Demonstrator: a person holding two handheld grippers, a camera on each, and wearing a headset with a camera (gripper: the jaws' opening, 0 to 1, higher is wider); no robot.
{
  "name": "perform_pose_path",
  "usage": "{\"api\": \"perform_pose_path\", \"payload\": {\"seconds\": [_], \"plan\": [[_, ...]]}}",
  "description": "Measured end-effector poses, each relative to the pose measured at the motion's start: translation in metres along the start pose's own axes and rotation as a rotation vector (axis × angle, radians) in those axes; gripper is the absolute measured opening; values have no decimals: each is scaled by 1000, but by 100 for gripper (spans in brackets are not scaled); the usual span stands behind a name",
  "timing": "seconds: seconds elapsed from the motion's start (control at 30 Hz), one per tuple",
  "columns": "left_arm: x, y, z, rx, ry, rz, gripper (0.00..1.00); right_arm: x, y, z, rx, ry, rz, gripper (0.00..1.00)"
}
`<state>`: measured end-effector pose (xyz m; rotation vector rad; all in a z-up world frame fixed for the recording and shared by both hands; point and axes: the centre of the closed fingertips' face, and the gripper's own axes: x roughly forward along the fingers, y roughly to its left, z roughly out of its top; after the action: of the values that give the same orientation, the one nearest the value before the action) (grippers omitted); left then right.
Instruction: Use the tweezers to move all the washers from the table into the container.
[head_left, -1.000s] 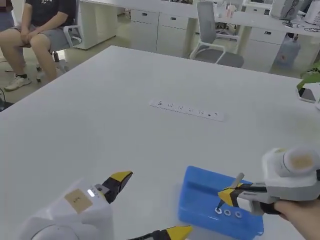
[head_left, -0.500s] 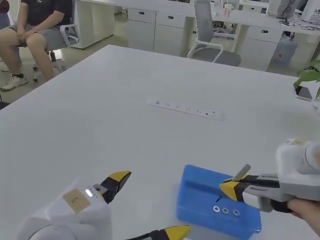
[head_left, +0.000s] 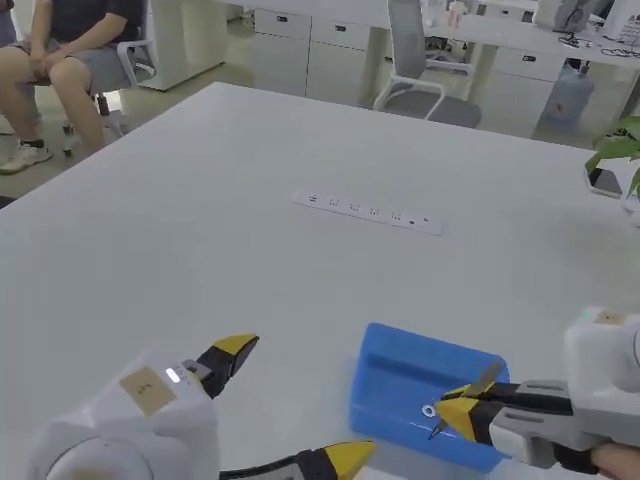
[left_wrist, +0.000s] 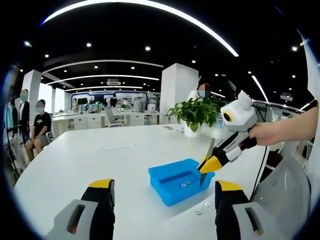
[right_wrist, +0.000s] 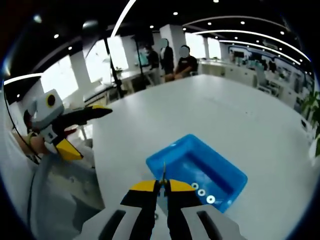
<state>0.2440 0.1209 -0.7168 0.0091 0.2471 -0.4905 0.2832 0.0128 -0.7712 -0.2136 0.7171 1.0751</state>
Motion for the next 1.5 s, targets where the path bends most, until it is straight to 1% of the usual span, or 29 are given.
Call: {"api": "perform_pose_path", "payload": {"seconds": [0.37, 0.53, 0.63, 0.73, 0.93, 1.0, 1.03, 1.1, 1.2, 1.3, 1.43, 1.5], "plan": [[1, -2, -1, 4, 8, -9, 84, 7, 8, -32, 54, 54, 17, 4], [1, -3, -3, 9, 16, -14, 84, 11, 11, -46, 62, 81, 23, 4], [1, -2, -5, 5, 22, -13, 84, 13, 12, -50, 72, 89, 23, 4], [1, -2, -6, 6, 27, -13, 84, 13, 12, -53, 60, 102, 24, 4], [2, -3, -8, 10, 38, -21, 84, 14, 12, -54, 71, 93, 31, 5], [3, -3, -8, 12, 39, -24, 84, 15, 12, -56, 73, 98, 34, 4], [3, -4, -8, 11, 39, -28, 84, 15, 12, -54, 73, 86, 31, 5], [3, -5, -8, 13, 41, -34, 84, 15, 13, -54, 78, 86, 29, 4], [4, -7, -8, 16, 41, -42, 84, 14, 18, -56, 61, 83, 38, 5], [4, -8, -7, 17, 40, -43, 84, 13, 22, -57, 22, 83, 35, 5], [3, -7, -6, 13, 35, -39, 84, 15, 28, -58, -105, 104, 38, 6], [3, -6, -6, 13, 35, -36, 84, 15, 28, -59, -158, 111, 24, 5]]}}
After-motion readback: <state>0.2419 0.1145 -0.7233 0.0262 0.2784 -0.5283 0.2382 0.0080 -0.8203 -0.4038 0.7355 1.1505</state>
